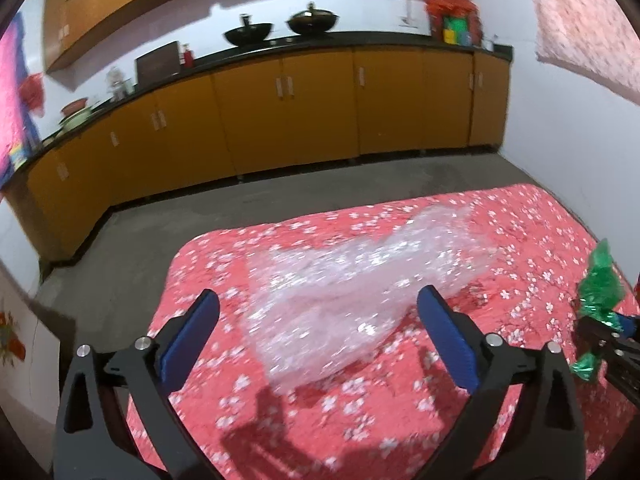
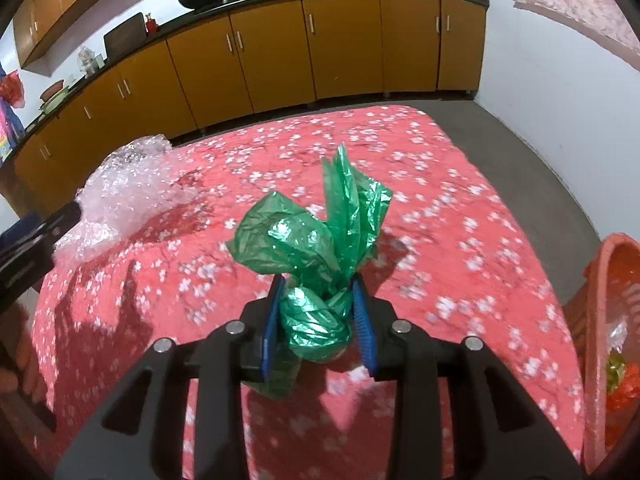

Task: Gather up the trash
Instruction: 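Grasp the bubble wrap with the left tool while the right tool holds the green bag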

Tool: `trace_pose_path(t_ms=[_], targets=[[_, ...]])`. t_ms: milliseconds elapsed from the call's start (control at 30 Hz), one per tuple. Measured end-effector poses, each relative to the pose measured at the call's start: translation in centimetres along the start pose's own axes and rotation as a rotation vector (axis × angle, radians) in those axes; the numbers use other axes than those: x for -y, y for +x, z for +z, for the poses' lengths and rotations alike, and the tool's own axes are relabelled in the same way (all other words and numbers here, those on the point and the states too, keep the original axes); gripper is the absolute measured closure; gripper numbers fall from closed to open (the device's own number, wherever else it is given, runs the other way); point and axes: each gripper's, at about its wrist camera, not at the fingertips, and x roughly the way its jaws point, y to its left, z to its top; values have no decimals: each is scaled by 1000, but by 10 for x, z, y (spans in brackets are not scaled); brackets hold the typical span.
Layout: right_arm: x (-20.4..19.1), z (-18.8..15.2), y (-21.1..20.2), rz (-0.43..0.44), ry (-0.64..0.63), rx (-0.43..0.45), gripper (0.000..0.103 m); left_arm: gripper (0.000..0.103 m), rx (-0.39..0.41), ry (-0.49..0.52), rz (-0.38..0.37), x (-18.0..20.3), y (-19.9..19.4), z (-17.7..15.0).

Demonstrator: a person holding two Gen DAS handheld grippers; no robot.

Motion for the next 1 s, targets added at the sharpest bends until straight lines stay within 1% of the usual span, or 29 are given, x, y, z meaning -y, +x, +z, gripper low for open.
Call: trace_pose_path(t_ms=[100, 167, 333, 367, 400, 467, 500, 533, 600, 633, 700, 767, 800, 900, 1000], targets=[[7, -4, -4, 7, 11, -3, 70, 4, -28, 28, -12, 8, 15, 4], [8, -5, -5, 13, 15, -7, 70, 4, -67, 34, -32, 12, 27, 6], [9, -6, -5, 21, 14, -14, 70, 5, -125, 39, -53, 17, 43, 1], [9, -6, -4, 23, 15, -16, 70, 12, -130, 40, -53, 17, 44, -1], [10, -5, -2, 24, 15, -19, 70, 20, -141, 43, -53, 18, 47, -3], [11, -5, -1, 27, 17, -22, 70, 27, -163, 47, -57, 20, 51, -6], [11, -6, -1, 28, 17, -23, 70, 32, -162, 44, -60, 19, 51, -5], [12, -6, -1, 29, 17, -23, 70, 34, -156, 41, -62, 19, 50, -5], [12, -6, -1, 32, 19, -24, 70, 49, -156, 47, -65, 20, 49, -5], [12, -6, -1, 33, 20, -24, 70, 52, -156, 51, -64, 21, 49, -5], [14, -7, -2, 36, 23, -22, 70, 65, -148, 57, -59, 24, 45, -6], [14, -8, -4, 38, 25, -20, 70, 73, -144, 56, -59, 24, 43, -6], [15, -8, -5, 39, 26, -19, 70, 77, -141, 52, -58, 25, 41, -7], [17, -9, -11, 39, 30, -14, 70, 83, -137, 34, -57, 24, 34, -12], [21, -11, -20, 36, 35, -2, 70, 84, -136, 19, -51, 24, 24, -16]])
